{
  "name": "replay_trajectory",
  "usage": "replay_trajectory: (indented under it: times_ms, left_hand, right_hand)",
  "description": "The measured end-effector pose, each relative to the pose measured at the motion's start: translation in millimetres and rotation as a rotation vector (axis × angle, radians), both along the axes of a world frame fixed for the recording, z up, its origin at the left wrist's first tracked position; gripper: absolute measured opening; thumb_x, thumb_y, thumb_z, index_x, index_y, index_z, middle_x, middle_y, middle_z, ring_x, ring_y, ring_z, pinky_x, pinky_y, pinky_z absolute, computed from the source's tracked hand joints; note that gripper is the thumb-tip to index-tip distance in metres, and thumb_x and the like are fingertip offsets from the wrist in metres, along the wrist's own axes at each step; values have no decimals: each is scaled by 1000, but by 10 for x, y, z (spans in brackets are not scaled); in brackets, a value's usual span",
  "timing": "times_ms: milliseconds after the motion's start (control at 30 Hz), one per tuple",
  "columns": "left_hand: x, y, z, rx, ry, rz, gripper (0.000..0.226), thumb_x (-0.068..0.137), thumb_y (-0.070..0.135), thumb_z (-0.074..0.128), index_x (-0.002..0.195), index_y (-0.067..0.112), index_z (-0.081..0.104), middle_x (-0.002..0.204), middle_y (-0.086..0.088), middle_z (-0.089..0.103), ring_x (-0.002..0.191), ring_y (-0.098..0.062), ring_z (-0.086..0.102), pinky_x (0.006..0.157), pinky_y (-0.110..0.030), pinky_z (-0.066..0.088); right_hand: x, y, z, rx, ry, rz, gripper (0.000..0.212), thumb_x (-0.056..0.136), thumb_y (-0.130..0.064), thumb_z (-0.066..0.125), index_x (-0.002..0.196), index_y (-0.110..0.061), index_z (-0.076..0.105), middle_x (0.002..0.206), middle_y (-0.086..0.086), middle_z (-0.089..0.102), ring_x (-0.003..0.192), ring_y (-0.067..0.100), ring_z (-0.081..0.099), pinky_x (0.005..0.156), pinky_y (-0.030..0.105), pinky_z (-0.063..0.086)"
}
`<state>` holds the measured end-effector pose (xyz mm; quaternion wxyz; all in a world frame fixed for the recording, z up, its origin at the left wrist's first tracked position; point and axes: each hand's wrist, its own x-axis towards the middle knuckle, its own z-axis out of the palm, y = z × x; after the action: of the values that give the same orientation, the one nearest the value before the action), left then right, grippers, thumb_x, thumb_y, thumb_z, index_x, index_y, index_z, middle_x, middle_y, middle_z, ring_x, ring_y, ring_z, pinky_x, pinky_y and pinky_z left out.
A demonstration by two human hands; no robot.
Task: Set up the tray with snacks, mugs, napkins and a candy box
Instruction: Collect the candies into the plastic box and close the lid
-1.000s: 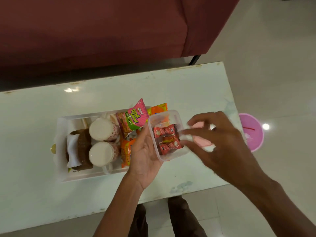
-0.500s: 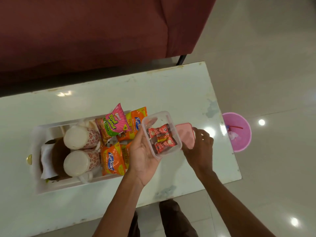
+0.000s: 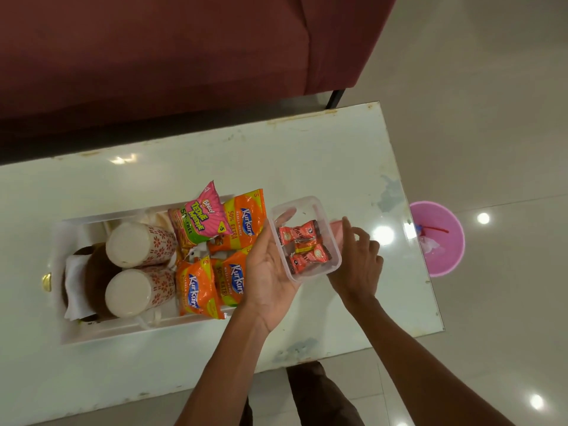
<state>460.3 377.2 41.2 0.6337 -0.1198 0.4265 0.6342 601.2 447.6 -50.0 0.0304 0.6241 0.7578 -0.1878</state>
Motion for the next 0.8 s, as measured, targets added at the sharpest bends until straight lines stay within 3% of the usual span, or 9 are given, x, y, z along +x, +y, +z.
replay_trajectory:
  times_ms: [133,233,333,433,500,600,733,800]
  left_hand:
    - [-11,-14,22,28,-18,0,57,94,47,50,143,19,53,141,-15,59,129,-34,58,95,-49,53]
    - [-25,-29,66,44,-36,9,54,98,45,46,145,19,50,147,-20,51,137,-41,47,104,-55,44]
    - [-41,-56,131,47,-52,21,52,100,43,47,146,19,48,151,-24,44,141,-46,39,116,-63,28]
    - [-83,-92,204,81,-20,8,52,100,39,51,146,16,46,151,-29,41,141,-50,36,113,-65,29]
    - [-108,-113,251,112,-20,6,50,102,37,49,146,13,45,147,-29,47,136,-49,44,111,-63,35]
    - [-138,-165,330,164,-14,16,49,102,38,48,144,13,46,130,-16,65,118,-35,63,103,-54,45]
    - [-141,-234,345,179,20,20,46,103,36,44,143,13,48,130,-13,66,121,-37,59,108,-66,33]
    - [-144,-245,376,181,9,23,45,102,37,46,141,16,51,126,-16,66,117,-37,61,104,-64,40]
  right_hand:
    - [-37,186,344,-10,232,-180,107,68,-51,79,154,-31,17,142,18,40,121,38,48,83,47,52]
    - [-61,321,780,34,537,-315,90,71,-42,77,145,-39,27,142,13,35,116,32,53,84,39,54]
    - [-100,364,1268,58,886,-410,69,70,-29,80,126,-32,41,131,7,48,110,18,62,76,19,55]
    - [-163,255,1694,54,1153,-460,59,69,-23,82,112,-27,43,122,1,54,107,8,64,78,11,52]
    - [-201,128,1879,38,1205,-452,57,69,-26,83,111,-20,45,122,-3,56,112,7,62,80,14,53]
    - [-278,-92,1979,21,1167,-429,51,70,-28,83,107,-16,50,124,-7,59,118,8,59,86,26,57]
    - [-414,-403,1930,24,1073,-440,49,62,-43,82,96,-22,54,125,-12,59,122,9,56,96,41,52]
    - [-480,-539,1887,47,1054,-453,48,61,-45,82,94,-23,55,123,-16,59,122,9,55,96,39,51]
